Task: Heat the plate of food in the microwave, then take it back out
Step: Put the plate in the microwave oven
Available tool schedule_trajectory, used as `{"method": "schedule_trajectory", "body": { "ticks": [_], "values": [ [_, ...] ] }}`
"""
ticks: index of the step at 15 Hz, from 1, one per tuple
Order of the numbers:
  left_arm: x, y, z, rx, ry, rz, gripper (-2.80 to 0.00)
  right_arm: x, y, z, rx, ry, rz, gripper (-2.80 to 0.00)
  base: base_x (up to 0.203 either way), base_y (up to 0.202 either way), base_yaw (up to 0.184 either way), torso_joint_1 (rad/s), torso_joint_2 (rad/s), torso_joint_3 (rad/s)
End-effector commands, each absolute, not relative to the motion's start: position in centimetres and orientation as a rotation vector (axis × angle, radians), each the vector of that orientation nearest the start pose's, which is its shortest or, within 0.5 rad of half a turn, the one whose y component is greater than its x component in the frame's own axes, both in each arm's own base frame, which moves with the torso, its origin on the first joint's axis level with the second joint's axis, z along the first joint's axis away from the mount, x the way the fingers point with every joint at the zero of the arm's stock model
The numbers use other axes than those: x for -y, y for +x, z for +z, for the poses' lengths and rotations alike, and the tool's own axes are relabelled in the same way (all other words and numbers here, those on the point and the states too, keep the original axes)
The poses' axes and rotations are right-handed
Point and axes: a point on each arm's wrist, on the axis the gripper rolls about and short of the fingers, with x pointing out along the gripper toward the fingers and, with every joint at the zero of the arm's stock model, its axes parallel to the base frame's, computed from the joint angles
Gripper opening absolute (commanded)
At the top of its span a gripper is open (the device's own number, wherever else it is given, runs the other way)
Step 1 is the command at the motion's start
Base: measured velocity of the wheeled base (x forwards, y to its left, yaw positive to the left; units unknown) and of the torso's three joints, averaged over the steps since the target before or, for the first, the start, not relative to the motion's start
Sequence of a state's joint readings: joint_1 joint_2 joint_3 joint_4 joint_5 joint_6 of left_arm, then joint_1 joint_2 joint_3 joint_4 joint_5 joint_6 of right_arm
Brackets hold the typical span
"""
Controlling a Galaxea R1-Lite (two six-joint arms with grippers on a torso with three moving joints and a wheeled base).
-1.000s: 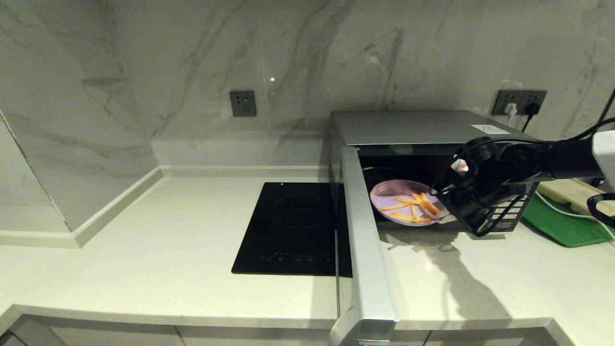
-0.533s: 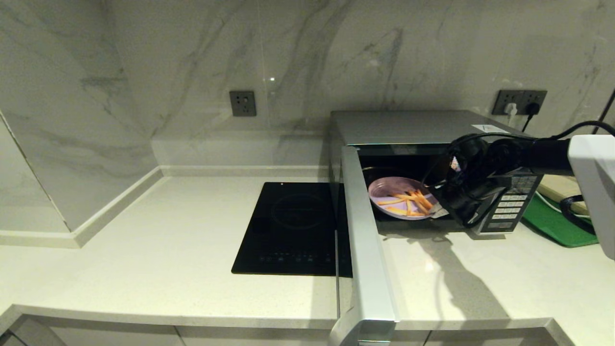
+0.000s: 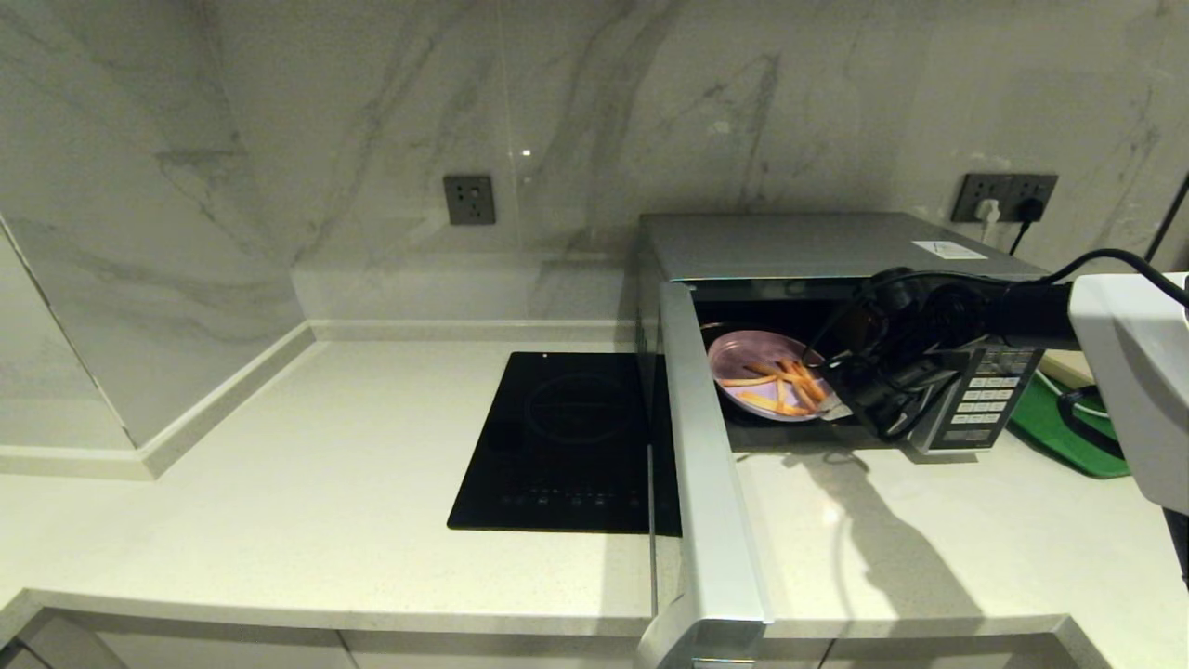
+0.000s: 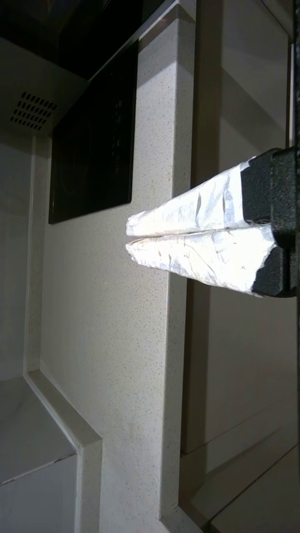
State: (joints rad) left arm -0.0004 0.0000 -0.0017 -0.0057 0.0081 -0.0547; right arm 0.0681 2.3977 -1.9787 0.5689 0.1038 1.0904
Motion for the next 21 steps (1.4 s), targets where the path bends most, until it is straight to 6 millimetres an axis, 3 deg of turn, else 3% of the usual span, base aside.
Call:
{"method": "schedule_trajectory", "body": {
  "ticks": [1,14,21],
  "values": [
    [0.0,-2.3,7.7,0.008,-0.055,0.009,-2.80,-3.7,46.5,11.7,-0.975,1.015,-0.395,-2.80,0.000,0.000,0.000,0.000,0.00,0.000],
    [0.0,-2.3,7.7,0.008,-0.055,0.008,-2.80,-3.6,46.5,11.8,-0.957,1.009,-0.417,-2.80,0.000,0.000,0.000,0.000,0.00,0.000],
    [0.0,-2.3,7.7,0.008,-0.055,0.008,-2.80,-3.6,46.2,13.1,-0.934,1.006,-0.400,-2.80,0.000,0.000,0.000,0.000,0.00,0.000]
  ]
}}
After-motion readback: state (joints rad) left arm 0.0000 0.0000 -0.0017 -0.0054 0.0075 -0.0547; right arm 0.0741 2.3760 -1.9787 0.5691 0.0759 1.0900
